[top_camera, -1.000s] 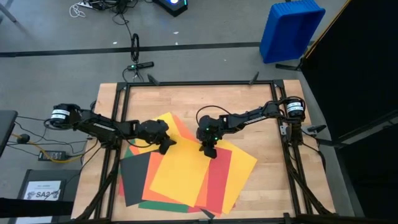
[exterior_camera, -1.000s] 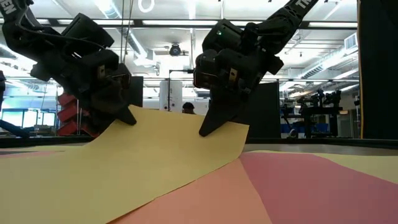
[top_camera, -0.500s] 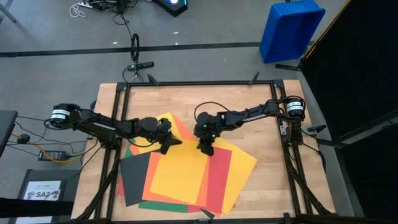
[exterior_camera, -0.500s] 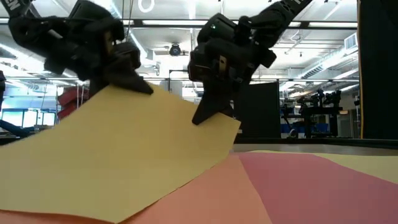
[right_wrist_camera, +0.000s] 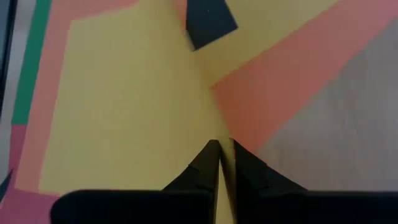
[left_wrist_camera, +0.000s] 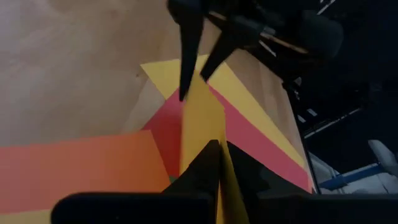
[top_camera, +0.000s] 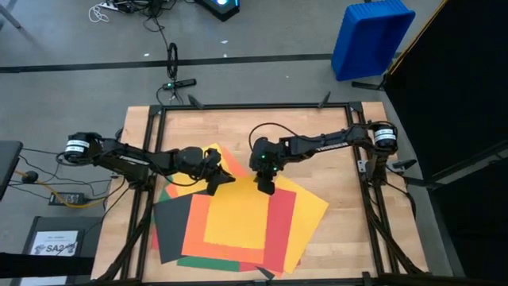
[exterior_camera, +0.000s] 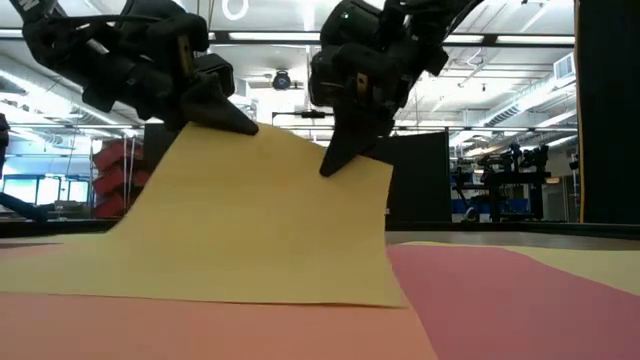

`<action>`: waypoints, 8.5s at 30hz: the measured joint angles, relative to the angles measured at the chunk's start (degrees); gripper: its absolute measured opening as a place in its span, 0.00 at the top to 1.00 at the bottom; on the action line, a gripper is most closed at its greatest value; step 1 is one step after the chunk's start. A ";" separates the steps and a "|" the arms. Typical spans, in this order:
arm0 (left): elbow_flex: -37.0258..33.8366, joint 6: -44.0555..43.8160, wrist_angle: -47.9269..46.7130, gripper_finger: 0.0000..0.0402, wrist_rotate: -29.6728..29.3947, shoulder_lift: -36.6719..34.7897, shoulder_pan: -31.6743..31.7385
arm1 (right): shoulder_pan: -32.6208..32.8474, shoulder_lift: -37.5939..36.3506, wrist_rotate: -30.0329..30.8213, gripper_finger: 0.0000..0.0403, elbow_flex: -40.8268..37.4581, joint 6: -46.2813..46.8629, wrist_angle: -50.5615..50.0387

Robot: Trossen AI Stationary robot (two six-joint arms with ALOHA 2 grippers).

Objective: Organize paper
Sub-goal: Move the yellow colored paper to the top right of the table

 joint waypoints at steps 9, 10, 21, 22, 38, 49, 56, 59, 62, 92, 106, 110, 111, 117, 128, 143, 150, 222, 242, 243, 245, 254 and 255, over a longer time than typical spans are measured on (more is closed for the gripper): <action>4.18 3.12 -4.32 1.00 0.02 0.00 3.54 | -1.59 -2.95 5.26 1.00 0.00 -0.62 -3.17; 4.98 3.82 -5.48 1.00 0.01 0.00 3.96 | -1.80 -3.16 5.92 1.00 0.00 -0.96 -4.01; 13.17 10.67 -16.02 1.00 0.15 0.00 9.75 | -5.65 -3.44 12.85 1.00 0.00 -1.63 -6.00; 13.58 11.15 -16.52 1.00 0.16 0.00 10.36 | -6.11 -3.44 13.38 1.00 0.00 -1.70 -6.00; 14.27 12.98 -19.65 1.00 0.15 0.00 15.99 | -15.47 -3.44 24.38 1.00 0.00 -9.63 -15.82; 14.27 13.03 -19.71 1.00 0.15 0.00 15.97 | -19.50 -3.44 36.92 1.00 0.00 -19.01 -28.01; 14.27 13.03 -19.74 1.00 0.15 0.00 15.95 | -19.93 -3.44 42.80 1.00 -0.02 -24.78 -35.25; 14.27 13.03 -19.79 1.00 0.37 0.00 15.95 | -20.09 -3.44 44.44 1.00 -0.02 -26.75 -38.16; 14.27 13.03 -19.77 1.00 0.61 0.00 15.94 | -20.96 -3.44 45.11 1.00 -0.02 -26.97 -40.36; 14.27 14.38 -23.27 1.00 0.61 0.00 14.63 | -38.90 -6.74 41.88 1.00 -16.87 -21.30 -26.80; 14.23 14.32 -23.17 1.00 0.59 0.00 14.63 | -41.63 -6.74 41.88 0.95 -17.22 -23.70 -25.12; 14.23 14.32 -23.17 1.00 0.60 0.00 14.63 | -41.61 -6.74 43.79 0.86 -17.22 -24.05 -24.87; 14.23 14.32 -23.16 1.00 0.59 0.00 14.63 | -41.63 -6.74 44.53 0.84 -17.22 -24.08 -24.87; 14.23 14.29 -23.17 1.00 0.59 0.00 14.63 | -41.59 -6.74 49.31 0.69 -17.22 -24.10 -24.74; 14.23 14.29 -23.19 1.00 0.59 0.00 14.63 | -40.78 -11.78 50.18 0.54 -17.22 -26.11 -24.75; 14.23 14.29 -23.19 1.00 0.54 0.00 14.39 | -37.21 -26.82 18.06 0.67 -17.63 -15.80 -23.02; 14.21 14.29 -23.24 1.00 -0.22 0.00 12.10 | -27.79 -27.05 17.02 0.96 -24.79 -10.36 -15.67; 14.19 15.65 -23.22 1.00 -4.85 0.07 10.13 | -24.68 -28.75 18.90 1.00 -40.10 -12.12 -10.56; 14.19 15.80 -23.16 1.00 -5.42 0.33 10.14 | -24.73 -28.78 23.89 1.00 -40.13 -16.05 -9.48; 14.19 15.82 -23.00 1.00 -5.42 0.69 10.14 | -24.73 -28.78 23.89 1.00 -40.13 -16.27 -9.07; 14.19 15.82 -23.04 1.00 -5.44 1.78 10.14 | -24.63 -28.78 23.80 1.00 -40.14 -16.51 -8.41; 14.19 15.51 -19.50 1.00 -4.74 11.04 10.22 | -22.31 -28.78 23.65 1.00 -40.15 -16.58 -8.76; 14.19 15.45 -18.40 1.00 -4.04 12.07 10.26 | -22.31 -28.78 23.69 1.00 -40.15 -16.56 -8.58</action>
